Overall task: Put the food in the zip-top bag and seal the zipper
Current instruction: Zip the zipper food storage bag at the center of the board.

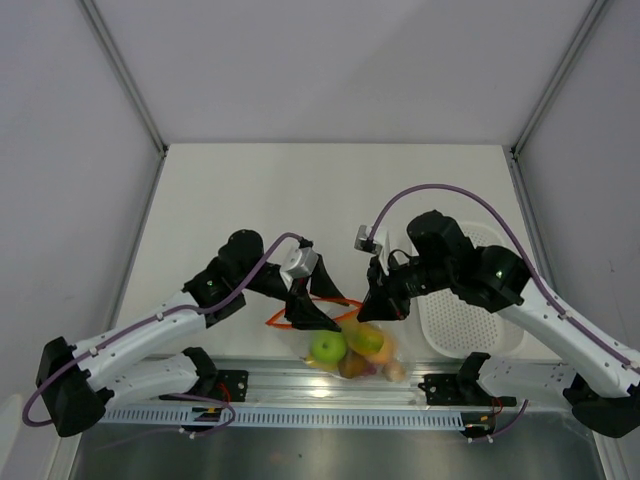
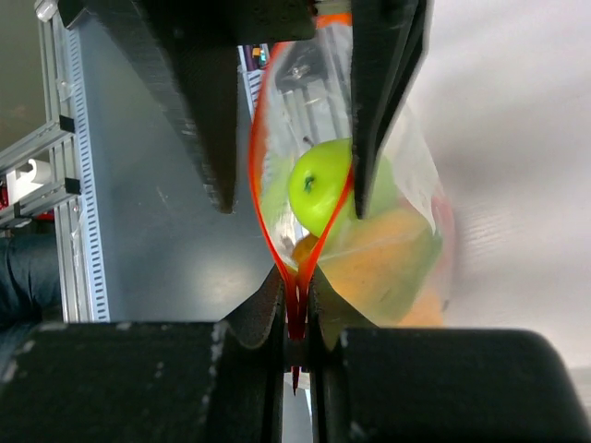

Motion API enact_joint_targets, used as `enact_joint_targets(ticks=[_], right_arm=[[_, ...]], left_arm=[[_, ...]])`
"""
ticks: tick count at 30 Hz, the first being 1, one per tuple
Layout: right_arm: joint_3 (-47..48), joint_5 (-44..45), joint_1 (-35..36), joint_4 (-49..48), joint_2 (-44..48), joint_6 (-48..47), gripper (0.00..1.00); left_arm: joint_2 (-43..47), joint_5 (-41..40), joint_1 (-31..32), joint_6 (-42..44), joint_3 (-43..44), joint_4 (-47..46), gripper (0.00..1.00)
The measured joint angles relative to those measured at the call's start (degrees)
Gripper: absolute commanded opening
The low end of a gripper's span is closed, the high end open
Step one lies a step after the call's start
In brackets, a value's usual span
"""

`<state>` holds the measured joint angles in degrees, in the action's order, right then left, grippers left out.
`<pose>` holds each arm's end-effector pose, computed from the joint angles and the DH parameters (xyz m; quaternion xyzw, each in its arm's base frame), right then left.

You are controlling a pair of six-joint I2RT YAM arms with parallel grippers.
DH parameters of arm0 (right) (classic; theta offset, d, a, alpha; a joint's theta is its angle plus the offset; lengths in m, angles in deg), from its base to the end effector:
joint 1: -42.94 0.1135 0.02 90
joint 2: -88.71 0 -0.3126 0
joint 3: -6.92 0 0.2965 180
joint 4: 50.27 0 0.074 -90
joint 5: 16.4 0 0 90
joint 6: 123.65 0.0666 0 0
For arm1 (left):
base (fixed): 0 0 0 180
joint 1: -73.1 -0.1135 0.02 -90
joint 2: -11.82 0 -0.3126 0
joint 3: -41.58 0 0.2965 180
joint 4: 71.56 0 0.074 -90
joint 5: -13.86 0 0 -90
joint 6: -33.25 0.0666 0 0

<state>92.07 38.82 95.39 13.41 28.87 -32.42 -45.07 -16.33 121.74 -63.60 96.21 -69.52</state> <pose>0.1112 0.2070 0.4307 -0.4887 0.7184 0.4277 0.2493 0.1238 -0.2277 0.3556 0.5434 0.4728 -0.5979 0.3516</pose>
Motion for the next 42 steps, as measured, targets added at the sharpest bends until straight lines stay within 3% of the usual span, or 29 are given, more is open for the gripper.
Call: enact_joint_targets(ticks=[5,8,14,16,18,21,31,35,39,42], right_arm=[[-0.7,0.5,-0.4,-0.9,0.0,0.2,0.00],[-1.6,1.5,-0.5,-2.1,0.0,0.6,0.01],[-4.7,4.2,-0.6,-5.4,-0.1,2.9,0.16],[-6.0,5.0,-0.6,-6.3,-0.1,3.7,0.30],[-7.0,5.6,-0.7,-7.4,-0.1,4.6,0.49],[-7.9,7.0,-0.8,-9.0,0.2,5.8,0.64],[-15.0,11.4,-2.1,-14.3,6.1,9.4,0.61],[-16.3,11.5,-2.9,-15.1,7.0,10.6,0.62],[-14.6,16.3,-3.4,-12.7,7.1,12.0,0.63],[-11.2,19.2,-4.2,-9.5,8.6,13.0,0.66]], left_arm=[[0.9,-4.0,0.1,0.9,0.0,5.5,0.33],[2.2,-6.5,0.1,0.8,-0.1,7.8,0.29],[8.7,-11.1,0.1,-1.7,-1.7,10.5,0.09],[10.2,-11.9,0.1,-2.6,-1.7,11.1,0.00],[11.2,-12.7,0.2,-3.8,-1.7,11.3,0.00],[11.8,-14.1,0.2,-5.2,-1.7,12.2,0.01],[13.1,-18.2,0.2,-9.0,-3.3,14.0,0.03],[13.0,-18.3,0.2,-10.2,-3.6,13.8,0.19],[13.0,-20.3,1.0,-11.0,-2.7,14.8,0.46],[13.0,-21.9,1.9,-11.1,-1.7,15.7,0.50]])
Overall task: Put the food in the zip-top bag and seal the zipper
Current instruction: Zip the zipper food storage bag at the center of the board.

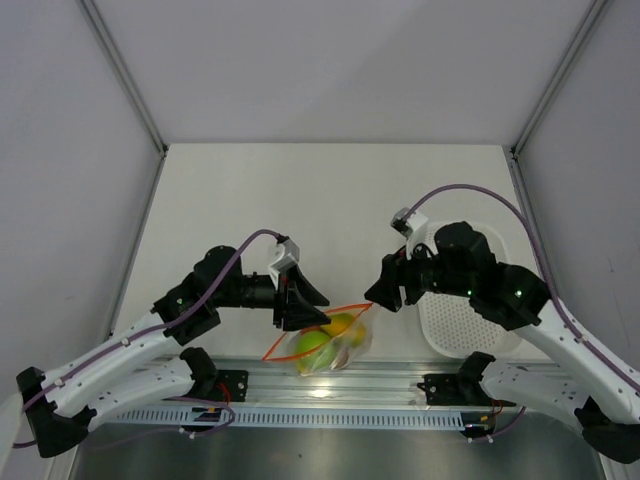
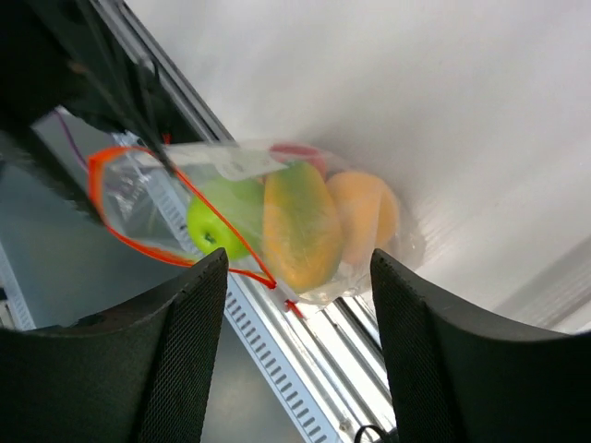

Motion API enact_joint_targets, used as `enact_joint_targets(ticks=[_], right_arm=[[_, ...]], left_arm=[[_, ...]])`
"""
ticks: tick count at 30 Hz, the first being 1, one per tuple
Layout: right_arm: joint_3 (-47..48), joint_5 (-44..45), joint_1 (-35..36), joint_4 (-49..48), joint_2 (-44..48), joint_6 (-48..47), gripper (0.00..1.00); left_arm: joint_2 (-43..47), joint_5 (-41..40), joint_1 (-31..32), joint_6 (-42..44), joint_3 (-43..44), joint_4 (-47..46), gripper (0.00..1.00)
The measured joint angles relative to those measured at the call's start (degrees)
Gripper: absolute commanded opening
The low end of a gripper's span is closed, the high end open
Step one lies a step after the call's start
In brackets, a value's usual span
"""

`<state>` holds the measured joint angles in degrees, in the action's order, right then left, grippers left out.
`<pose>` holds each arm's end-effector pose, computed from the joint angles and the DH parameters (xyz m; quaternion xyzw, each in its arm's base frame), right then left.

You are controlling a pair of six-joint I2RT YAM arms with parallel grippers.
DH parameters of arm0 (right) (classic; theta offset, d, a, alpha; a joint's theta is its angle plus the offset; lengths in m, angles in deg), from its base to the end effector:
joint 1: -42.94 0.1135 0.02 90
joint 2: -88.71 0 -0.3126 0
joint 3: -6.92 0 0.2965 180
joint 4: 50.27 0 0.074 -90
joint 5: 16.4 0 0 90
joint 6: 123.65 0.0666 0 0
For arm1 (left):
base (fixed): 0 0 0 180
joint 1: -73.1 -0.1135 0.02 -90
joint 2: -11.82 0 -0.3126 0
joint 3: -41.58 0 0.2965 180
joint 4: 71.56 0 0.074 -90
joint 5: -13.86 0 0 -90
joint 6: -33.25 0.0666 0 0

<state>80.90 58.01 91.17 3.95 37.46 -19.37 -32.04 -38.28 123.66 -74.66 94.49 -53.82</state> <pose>0.1303 0.1727 0.3997 -0.3158 0.8074 0.3524 0.3525 0.1035 -0.1901 0.3576 0.4045 0.6293 -0.5502 0.3710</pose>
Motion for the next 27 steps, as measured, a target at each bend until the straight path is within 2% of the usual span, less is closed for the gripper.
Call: enact_joint_targets(ticks=[6,10,13,18,27], right_arm=[[4.6,1.4,-0.2,2.4,6.0,2.7,0.77],[3.1,0.8,-0.2,4.3,10.2,3.1,0.75],[-0.6,-1.0,-0.2,4.4,11.9,3.1,0.73],[-11.9,-6.6,-0.2,1.1,14.3,4.0,0.70],[-16.8,-7.6,1.6,-8.0,10.8,4.3,0.63]], left_arm=[[-2.8,-1.4,1.4,1.5,2.0,2.0,0.56],[-5.9,-1.4,2.2,2.5,3.5,3.0,0.63],[-7.6,-1.4,3.2,3.6,5.2,4.2,0.65],[-8.2,-1.4,3.6,4.5,7.2,4.7,0.70],[-8.3,-1.2,4.3,4.9,8.1,5.2,0.68]])
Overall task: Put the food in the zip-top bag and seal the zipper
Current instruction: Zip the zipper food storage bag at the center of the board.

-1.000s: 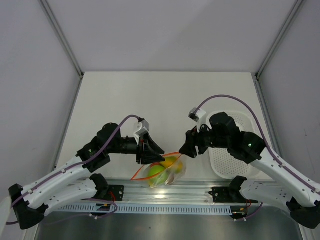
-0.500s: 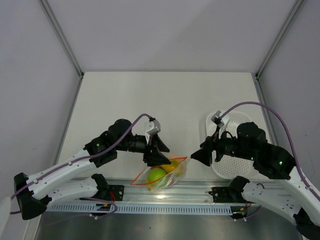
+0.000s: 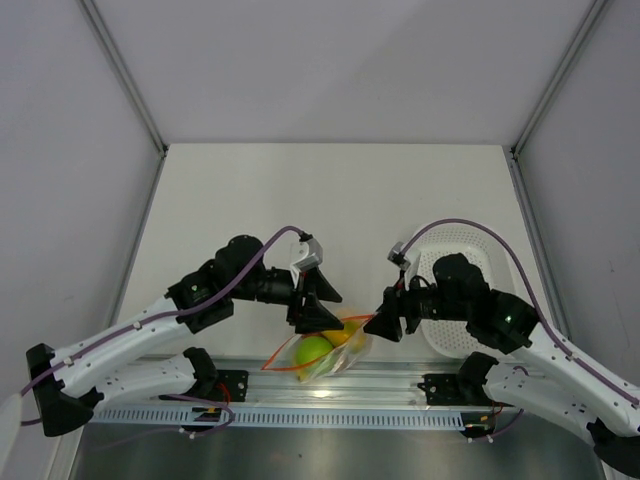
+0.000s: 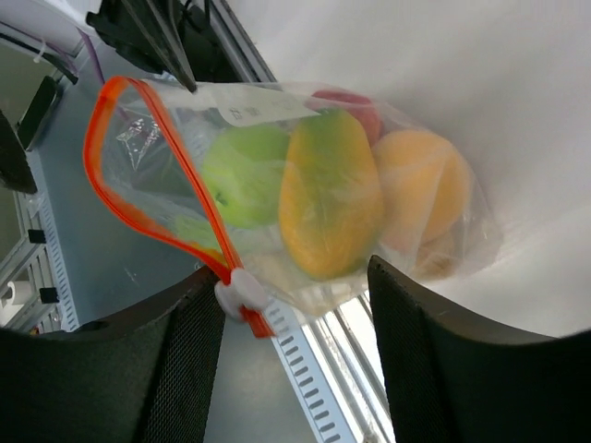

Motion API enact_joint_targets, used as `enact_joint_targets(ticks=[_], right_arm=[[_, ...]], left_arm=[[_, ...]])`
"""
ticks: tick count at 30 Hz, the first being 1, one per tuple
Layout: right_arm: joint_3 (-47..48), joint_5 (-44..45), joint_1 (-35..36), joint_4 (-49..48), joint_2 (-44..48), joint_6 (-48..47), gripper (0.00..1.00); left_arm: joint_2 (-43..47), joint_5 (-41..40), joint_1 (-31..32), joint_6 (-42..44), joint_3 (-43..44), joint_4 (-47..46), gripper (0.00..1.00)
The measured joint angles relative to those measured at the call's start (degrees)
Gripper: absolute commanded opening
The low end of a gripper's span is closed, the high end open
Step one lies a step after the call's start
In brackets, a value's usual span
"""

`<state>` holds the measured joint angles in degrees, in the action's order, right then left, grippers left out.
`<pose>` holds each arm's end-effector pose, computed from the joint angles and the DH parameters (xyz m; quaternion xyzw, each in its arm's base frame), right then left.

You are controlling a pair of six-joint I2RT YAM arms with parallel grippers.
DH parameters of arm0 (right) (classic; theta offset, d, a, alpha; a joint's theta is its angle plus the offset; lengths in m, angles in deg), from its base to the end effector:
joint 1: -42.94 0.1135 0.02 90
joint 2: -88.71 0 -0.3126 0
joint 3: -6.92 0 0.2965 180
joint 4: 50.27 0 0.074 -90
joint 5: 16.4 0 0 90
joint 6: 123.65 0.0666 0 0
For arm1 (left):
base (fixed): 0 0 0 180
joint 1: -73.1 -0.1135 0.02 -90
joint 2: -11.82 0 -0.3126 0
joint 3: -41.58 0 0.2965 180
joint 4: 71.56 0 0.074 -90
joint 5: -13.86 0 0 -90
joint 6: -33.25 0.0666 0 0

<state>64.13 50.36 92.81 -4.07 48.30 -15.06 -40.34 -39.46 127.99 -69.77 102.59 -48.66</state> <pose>0.0982 0.1573 0.3355 -0.3259 0.7870 0.4218 0.3108 0.1083 -0.2231 0.3751 0.4482 0.6297 -0.5320 0.3459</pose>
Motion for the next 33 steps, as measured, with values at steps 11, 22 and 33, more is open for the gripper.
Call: enact_joint_targets(ticks=[11,22,33], right_arm=[[-6.3,-3.4,2.6,-14.3,-1.4,-0.7,0.14],[-6.4,-2.8,2.0,-16.2,-1.4,-0.2,0.00],[-6.4,-4.3,1.5,-16.3,-2.4,0.3,0.00]], left_arm=[[-2.6,-0.6,0.4,3.2,1.9,2.5,0.71],[-8.2,-2.2,1.2,8.4,3.6,3.1,0.89],[-11.2,-5.0,2.9,10.7,3.6,3.1,0.89]])
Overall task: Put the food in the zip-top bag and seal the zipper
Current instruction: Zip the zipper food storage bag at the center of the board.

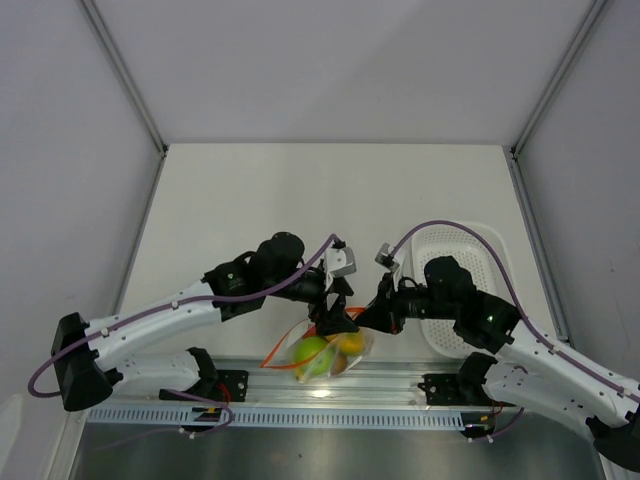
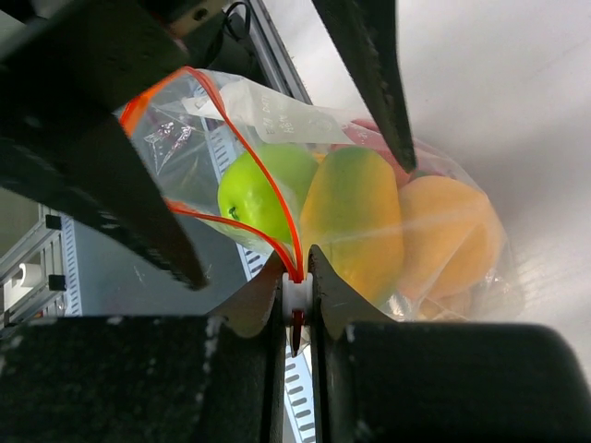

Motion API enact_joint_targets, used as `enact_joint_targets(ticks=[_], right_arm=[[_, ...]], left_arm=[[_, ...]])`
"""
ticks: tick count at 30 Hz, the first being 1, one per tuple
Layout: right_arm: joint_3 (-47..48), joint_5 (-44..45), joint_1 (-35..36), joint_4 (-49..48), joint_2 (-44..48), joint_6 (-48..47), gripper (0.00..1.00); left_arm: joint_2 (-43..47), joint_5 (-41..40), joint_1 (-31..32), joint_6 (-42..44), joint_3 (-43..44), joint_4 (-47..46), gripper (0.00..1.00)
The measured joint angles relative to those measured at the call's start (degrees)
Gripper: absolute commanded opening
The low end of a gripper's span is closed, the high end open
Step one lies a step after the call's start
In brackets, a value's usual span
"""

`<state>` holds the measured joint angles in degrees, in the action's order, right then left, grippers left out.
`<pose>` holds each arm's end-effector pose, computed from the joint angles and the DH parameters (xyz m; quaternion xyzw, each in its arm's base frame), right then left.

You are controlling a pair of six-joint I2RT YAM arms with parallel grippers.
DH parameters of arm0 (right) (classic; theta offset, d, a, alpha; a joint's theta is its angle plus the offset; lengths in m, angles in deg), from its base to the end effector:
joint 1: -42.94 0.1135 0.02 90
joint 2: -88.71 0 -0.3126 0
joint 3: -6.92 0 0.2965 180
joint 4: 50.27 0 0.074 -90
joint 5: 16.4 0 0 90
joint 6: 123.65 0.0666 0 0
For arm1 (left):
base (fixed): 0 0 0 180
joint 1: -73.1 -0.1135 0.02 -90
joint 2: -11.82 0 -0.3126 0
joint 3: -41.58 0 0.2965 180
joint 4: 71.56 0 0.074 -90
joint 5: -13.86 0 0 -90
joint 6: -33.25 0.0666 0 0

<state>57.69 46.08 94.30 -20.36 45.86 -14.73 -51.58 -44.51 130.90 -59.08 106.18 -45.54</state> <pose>0.1058 0.1816 0.3171 -0.3526 0.7360 0.4739 0.3307 0.1277 -0.2683 0.3444 0.5072 0.6492 -0.4584 0.3335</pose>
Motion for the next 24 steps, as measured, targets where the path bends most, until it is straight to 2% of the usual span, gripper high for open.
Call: enact_joint_targets(ticks=[5,8,9,12,19,24], right_arm=[[0.0,-0.2,-0.1,0.1,0.0,0.2,0.12],[0.0,-0.2,-0.4,0.5,0.0,0.3,0.30],[0.0,-0.2,-0.5,0.7,0.0,0.4,0.40],[0.0,0.3,-1.1,1.9,0.0,0.1,0.47],[-0.4,0.7,-1.1,2.9,2.3,0.6,0.46],[-3.7,0.6,-1.1,0.7,6.1,1.6,0.39]], left_arm=[[-2.4,-1.8,0.0,-0.3,0.0,1.2,0.75],[-2.9,-2.5,0.0,-0.5,0.0,2.8,0.62],[-3.0,-2.6,0.0,-0.8,0.0,3.3,0.60],[-2.6,-2.1,0.1,-1.1,-0.1,4.0,0.56],[-0.3,-2.1,0.2,-2.0,-1.8,5.2,0.44],[0.7,-1.3,-0.2,-2.4,-1.9,5.7,0.38]])
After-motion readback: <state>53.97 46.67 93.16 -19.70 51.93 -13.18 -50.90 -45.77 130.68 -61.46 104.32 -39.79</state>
